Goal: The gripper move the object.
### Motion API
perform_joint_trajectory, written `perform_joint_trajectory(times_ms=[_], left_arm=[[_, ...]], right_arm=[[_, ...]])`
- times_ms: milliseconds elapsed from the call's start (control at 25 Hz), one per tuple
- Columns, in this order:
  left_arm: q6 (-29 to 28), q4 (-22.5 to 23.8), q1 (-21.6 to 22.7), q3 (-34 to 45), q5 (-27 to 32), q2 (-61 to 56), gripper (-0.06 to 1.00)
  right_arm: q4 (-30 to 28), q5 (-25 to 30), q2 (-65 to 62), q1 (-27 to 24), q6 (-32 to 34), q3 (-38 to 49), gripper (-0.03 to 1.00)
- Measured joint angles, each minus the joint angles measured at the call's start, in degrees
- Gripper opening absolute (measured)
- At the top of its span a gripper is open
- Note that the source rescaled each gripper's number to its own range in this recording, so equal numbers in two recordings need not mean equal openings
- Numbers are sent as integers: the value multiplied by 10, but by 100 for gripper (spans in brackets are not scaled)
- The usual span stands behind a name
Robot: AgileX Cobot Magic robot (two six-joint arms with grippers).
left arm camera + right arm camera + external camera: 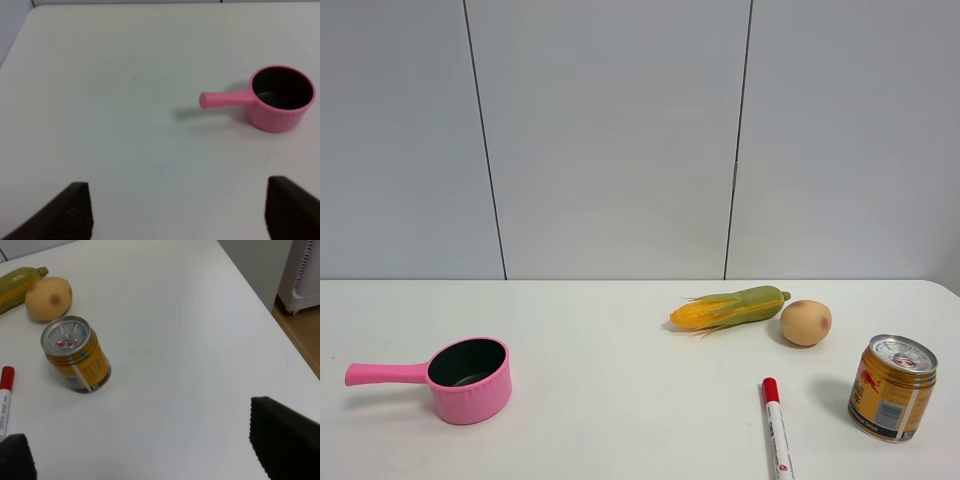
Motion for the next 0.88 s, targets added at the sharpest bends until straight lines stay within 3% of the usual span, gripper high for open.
perform_joint_trajectory(times_ms=[880], left_arm=[[0, 0, 0, 0, 0, 0, 100]], right_arm=[[0, 0, 0, 0, 0, 0, 83]])
